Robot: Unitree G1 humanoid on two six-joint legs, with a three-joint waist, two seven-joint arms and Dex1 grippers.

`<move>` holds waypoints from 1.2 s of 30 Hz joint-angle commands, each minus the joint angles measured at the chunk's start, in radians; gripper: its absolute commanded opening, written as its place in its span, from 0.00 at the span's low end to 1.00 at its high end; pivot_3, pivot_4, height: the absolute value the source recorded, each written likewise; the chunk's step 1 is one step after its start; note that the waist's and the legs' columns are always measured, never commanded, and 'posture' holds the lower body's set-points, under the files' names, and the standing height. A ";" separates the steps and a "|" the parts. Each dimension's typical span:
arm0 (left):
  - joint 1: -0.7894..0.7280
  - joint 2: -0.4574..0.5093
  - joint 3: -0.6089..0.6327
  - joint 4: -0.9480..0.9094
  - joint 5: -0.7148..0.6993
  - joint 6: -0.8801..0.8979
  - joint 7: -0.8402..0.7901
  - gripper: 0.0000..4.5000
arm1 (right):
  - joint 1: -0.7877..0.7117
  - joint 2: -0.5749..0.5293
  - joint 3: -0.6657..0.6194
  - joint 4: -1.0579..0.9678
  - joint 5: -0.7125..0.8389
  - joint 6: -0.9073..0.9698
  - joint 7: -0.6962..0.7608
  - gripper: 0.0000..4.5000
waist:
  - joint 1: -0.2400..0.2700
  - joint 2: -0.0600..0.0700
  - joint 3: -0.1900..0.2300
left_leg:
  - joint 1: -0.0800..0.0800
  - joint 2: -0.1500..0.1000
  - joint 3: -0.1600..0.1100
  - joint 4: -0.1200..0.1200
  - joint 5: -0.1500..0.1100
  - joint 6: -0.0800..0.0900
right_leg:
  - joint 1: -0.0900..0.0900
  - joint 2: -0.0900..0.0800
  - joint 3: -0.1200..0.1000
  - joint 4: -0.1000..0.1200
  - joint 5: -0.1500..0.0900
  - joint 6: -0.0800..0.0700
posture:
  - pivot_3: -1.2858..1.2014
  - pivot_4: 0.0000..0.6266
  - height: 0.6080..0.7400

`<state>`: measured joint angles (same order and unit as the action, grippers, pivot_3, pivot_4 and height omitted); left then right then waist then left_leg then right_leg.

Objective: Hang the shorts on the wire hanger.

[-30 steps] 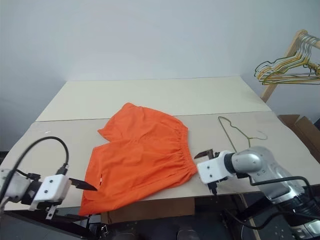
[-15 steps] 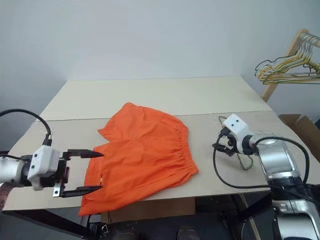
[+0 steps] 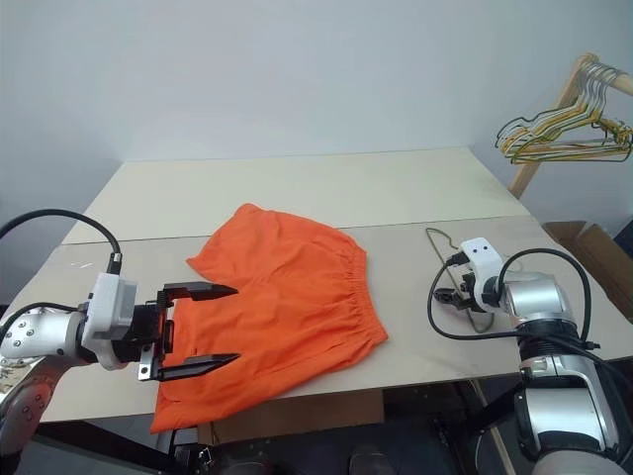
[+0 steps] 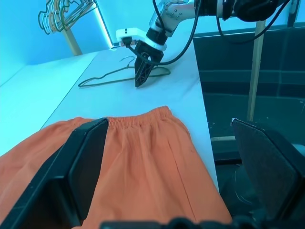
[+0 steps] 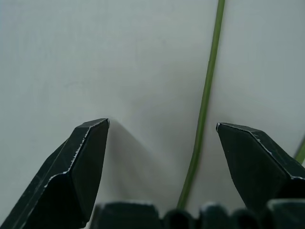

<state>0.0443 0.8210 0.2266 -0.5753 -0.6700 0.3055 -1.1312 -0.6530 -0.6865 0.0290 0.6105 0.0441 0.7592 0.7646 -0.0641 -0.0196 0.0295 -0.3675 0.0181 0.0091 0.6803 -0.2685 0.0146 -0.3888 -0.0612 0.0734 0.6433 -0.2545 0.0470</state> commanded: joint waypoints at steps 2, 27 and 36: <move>-0.015 -0.014 -0.006 -0.028 -0.002 -0.015 0.025 1.00 | -0.031 0.010 -0.002 0.039 -0.006 -0.049 -0.014 0.93 | -0.002 0.000 0.000 | 0.000 0.000 0.000 0.000 0.000 0.000 | 0.000 0.000 0.000 0.000 0.000 0.000 | 0.51 0.00 1.00; -0.098 -0.088 -0.072 0.020 0.077 -0.026 0.128 1.00 | -0.051 0.027 -0.013 0.067 -0.002 -0.012 -0.039 0.01 | -0.005 -0.002 -0.001 | 0.001 0.000 -0.001 0.000 0.000 0.000 | 0.002 0.000 0.000 -0.001 0.000 0.000 | 0.51 0.00 1.00; -0.317 -0.362 -0.005 0.116 -0.296 0.330 0.564 1.00 | 0.127 0.077 -0.155 -0.650 0.180 -0.066 -0.049 0.01 | -0.003 0.001 -0.001 | -0.003 -0.001 -0.012 0.000 0.000 0.000 | -0.001 0.000 0.000 -0.001 0.001 0.002 | 0.50 0.00 1.00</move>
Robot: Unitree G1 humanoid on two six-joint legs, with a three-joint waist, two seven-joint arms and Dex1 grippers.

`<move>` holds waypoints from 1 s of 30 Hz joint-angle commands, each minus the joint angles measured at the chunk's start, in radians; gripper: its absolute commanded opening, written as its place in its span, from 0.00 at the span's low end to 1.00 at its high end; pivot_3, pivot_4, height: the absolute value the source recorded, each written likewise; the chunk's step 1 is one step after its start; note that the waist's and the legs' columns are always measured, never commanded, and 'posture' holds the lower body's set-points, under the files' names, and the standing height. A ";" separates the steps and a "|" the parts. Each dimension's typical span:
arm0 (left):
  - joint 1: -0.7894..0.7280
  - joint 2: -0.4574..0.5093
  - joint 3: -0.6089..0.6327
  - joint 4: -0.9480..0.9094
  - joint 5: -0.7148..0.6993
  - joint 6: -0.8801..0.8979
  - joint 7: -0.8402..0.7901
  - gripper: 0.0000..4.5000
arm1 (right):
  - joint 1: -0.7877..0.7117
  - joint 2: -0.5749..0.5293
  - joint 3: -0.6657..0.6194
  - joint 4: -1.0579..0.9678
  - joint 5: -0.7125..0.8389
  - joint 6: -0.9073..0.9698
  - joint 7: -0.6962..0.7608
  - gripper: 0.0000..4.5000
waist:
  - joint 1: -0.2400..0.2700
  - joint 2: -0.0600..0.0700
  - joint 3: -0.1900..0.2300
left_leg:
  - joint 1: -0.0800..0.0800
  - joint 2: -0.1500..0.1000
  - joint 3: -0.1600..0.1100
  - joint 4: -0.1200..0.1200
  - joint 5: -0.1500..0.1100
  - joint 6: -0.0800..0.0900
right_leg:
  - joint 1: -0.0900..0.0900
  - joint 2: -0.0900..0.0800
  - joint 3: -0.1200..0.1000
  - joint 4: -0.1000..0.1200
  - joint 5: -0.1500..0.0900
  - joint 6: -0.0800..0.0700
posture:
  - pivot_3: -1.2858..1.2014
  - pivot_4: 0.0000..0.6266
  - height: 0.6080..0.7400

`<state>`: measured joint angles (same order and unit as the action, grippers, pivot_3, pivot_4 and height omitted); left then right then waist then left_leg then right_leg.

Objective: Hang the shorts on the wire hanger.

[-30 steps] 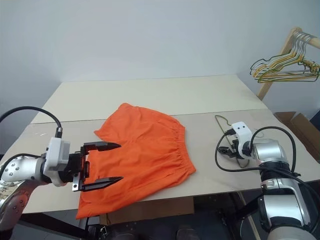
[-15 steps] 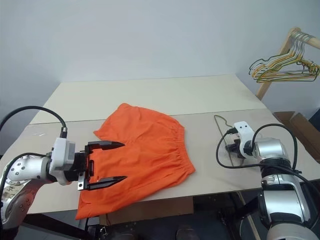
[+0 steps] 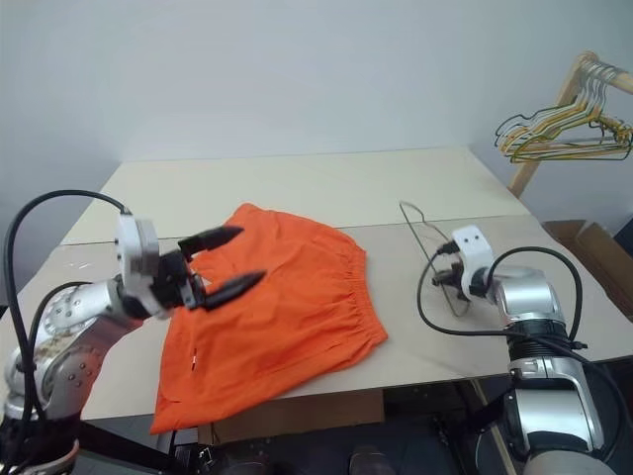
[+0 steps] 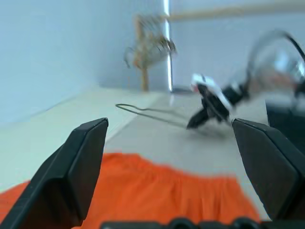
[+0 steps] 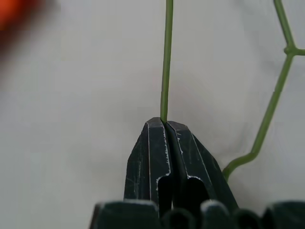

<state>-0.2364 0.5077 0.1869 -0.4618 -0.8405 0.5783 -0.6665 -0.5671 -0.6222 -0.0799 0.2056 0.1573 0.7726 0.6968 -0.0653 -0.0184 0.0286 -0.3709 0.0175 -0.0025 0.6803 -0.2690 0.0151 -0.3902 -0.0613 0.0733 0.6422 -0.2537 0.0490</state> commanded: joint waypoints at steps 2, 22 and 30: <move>-0.070 -0.098 0.040 0.024 -0.193 0.097 0.169 1.00 | 0.110 0.026 -0.033 -0.388 0.074 -0.195 0.033 0.01 | 0.001 0.000 0.000 | 0.000 0.000 -0.001 0.000 -0.001 0.000 | 0.000 0.000 0.000 0.000 0.000 0.000 | 0.50 0.00 1.00; -0.199 -0.272 -0.012 0.093 -0.270 0.114 0.323 1.00 | 0.264 0.173 0.148 -0.560 -0.030 -0.689 -0.030 0.01 | -0.003 -0.001 0.000 | 0.002 -0.002 0.006 0.001 0.001 -0.004 | 0.002 0.000 0.000 -0.002 0.002 0.001 | 0.49 0.00 1.00; -0.203 -0.322 -0.028 0.105 -0.215 0.070 0.344 0.79 | 0.270 0.174 0.187 -0.545 -0.097 -0.729 -0.051 0.00 | -0.003 -0.001 0.000 | 0.001 -0.003 0.006 0.001 0.001 -0.004 | 0.002 0.000 0.000 -0.002 0.002 0.001 | 0.49 0.00 1.00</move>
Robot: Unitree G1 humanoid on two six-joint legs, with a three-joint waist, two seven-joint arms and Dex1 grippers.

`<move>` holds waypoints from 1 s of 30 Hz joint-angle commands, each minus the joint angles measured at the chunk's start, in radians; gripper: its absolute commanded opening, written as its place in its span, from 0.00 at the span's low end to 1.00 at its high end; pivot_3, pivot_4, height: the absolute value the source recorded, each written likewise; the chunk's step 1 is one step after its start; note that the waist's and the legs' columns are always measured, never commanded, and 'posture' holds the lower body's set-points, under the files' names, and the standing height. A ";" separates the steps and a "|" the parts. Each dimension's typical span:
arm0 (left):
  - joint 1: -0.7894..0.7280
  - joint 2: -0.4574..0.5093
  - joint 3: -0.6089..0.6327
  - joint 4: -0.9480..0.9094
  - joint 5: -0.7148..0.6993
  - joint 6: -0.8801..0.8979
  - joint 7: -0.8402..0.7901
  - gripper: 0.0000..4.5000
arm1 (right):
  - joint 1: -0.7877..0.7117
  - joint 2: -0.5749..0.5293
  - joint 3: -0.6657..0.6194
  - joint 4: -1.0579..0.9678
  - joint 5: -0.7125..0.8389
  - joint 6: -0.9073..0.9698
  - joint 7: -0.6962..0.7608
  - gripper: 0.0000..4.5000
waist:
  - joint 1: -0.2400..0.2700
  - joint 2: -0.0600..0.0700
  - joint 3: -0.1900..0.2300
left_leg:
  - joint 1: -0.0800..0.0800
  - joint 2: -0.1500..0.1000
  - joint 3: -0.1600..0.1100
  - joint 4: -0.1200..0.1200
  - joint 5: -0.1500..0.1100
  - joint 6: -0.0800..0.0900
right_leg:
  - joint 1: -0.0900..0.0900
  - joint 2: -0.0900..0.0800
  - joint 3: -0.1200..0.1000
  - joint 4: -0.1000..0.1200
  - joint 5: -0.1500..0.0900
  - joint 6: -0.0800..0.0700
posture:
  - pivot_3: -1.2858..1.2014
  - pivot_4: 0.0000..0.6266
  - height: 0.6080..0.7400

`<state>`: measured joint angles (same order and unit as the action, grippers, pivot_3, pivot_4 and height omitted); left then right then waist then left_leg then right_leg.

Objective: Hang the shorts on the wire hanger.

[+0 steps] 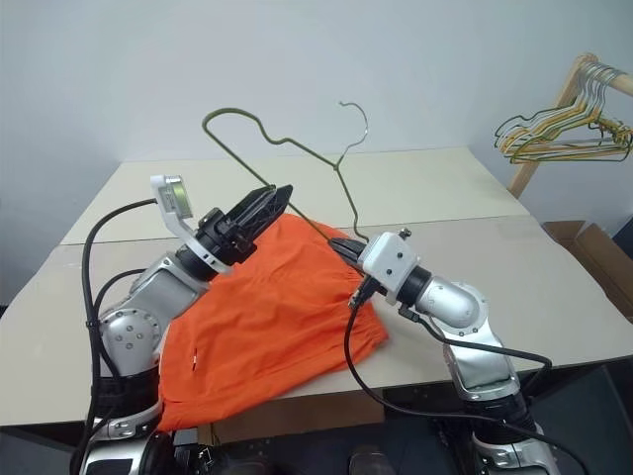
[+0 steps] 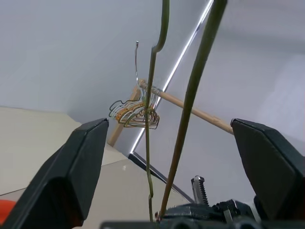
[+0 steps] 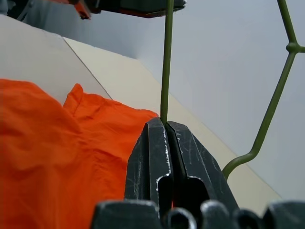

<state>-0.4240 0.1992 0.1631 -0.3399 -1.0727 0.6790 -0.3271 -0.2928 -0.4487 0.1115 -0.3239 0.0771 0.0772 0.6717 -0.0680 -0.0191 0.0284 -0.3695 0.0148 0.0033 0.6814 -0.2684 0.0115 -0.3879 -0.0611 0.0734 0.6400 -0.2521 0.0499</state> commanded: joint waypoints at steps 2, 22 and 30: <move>-0.009 -0.022 -0.009 -0.023 0.020 -0.033 0.006 0.65 | -0.002 0.005 -0.004 -0.015 -0.023 -0.035 -0.031 0.00 | 0.000 0.000 0.000 | 0.000 0.000 0.000 0.000 0.000 0.000 | 0.000 0.000 0.000 0.000 0.000 0.000 | 0.49 0.00 1.00; -0.003 -0.020 -0.061 -0.015 0.221 -0.112 0.003 0.00 | -0.016 0.000 0.013 0.020 -0.091 -0.085 -0.072 0.31 | -0.001 0.000 0.000 | 0.000 0.000 0.000 0.000 0.000 0.000 | 0.000 0.000 0.000 0.000 0.000 0.000 | 0.48 0.00 1.00; -0.016 0.111 0.079 -0.004 0.125 -0.151 -0.210 0.00 | -0.037 -0.101 -0.117 -0.012 0.250 0.241 0.090 0.84 | -0.002 0.000 0.000 | 0.000 0.000 0.000 0.000 0.000 0.000 | 0.000 0.000 0.000 -0.001 0.000 0.000 | 0.48 0.00 1.00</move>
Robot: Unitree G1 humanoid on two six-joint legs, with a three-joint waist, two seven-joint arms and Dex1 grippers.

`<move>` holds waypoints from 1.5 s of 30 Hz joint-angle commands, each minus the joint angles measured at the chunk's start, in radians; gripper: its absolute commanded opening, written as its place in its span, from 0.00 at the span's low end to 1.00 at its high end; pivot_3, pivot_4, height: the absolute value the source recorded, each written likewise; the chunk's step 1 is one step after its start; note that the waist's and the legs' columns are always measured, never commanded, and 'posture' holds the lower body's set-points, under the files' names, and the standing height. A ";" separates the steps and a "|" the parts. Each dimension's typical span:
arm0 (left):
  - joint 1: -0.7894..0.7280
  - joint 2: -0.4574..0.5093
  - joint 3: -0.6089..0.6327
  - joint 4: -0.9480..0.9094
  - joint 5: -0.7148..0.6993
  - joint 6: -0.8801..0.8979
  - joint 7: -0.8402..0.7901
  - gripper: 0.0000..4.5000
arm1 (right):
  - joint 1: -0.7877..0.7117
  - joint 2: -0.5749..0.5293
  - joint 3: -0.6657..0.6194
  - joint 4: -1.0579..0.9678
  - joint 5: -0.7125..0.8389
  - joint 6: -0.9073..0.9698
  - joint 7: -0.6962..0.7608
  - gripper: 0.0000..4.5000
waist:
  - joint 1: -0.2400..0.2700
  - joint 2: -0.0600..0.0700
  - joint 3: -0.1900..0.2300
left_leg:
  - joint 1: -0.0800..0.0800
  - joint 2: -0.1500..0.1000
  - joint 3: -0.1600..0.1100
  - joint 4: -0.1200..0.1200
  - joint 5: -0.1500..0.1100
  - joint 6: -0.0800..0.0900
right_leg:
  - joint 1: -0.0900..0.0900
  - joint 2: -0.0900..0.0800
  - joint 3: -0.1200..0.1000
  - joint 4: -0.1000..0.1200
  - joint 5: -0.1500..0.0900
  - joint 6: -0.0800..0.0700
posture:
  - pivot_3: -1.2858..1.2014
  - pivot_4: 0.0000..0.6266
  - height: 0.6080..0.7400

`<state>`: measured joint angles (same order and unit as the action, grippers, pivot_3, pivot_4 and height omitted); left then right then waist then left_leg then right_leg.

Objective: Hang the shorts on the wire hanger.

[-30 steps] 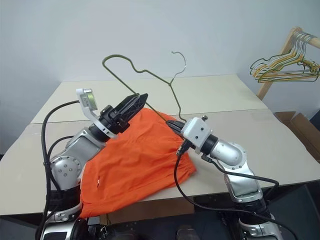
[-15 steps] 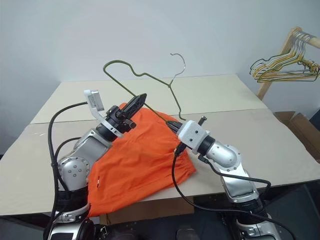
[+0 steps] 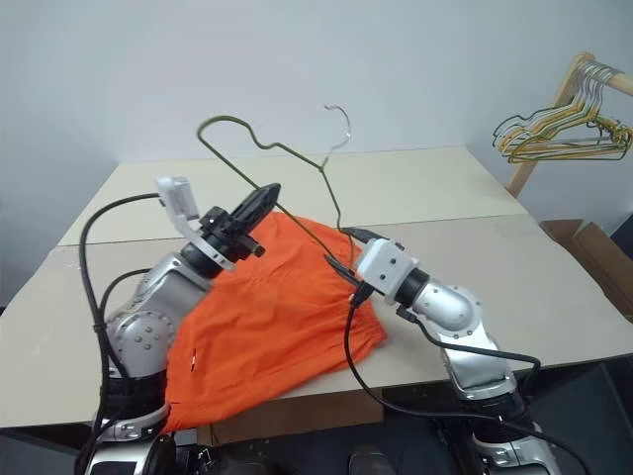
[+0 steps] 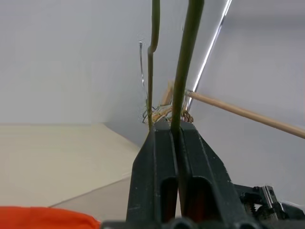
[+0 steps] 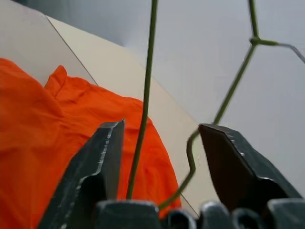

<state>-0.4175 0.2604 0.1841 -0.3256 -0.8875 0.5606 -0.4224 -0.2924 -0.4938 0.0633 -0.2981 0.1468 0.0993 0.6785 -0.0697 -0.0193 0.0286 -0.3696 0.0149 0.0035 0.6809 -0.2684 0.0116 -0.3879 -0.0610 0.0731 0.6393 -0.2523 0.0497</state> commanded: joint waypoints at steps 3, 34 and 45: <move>-0.010 0.099 0.117 -0.002 -0.121 -0.054 -0.242 0.00 | -0.102 -0.155 -0.083 0.014 0.331 0.443 0.211 0.84 | -0.002 0.000 0.000 | 0.000 0.000 0.000 0.000 0.000 0.000 | 0.000 0.000 0.000 -0.001 0.000 0.000 | 0.48 0.00 1.00; -0.028 0.136 0.145 0.123 -0.259 -0.039 -0.621 0.00 | -0.521 -0.131 0.039 0.327 0.647 0.946 0.584 0.84 | -0.054 0.000 0.001 | -0.005 0.001 -0.005 -0.001 0.000 0.001 | -0.001 -0.001 -0.002 -0.007 0.002 0.002 | 0.47 0.00 1.00; -0.011 0.129 0.139 0.125 -0.249 -0.045 -0.628 0.00 | -0.531 -0.112 0.051 0.350 0.625 0.922 0.595 0.17 | -0.054 0.000 0.001 | -0.005 0.001 -0.006 -0.001 0.000 0.001 | -0.001 -0.001 -0.002 -0.007 0.002 0.002 | 0.47 0.00 1.00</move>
<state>-0.4271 0.3899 0.3271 -0.1820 -1.1399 0.5285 -1.0439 -0.7976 -0.6097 0.1280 0.0618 0.7682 1.0455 1.2653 -0.1232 -0.0193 0.0291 -0.3743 0.0164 -0.0027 0.6801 -0.2688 0.0123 -0.3887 -0.0617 0.0709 0.6319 -0.2505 0.0519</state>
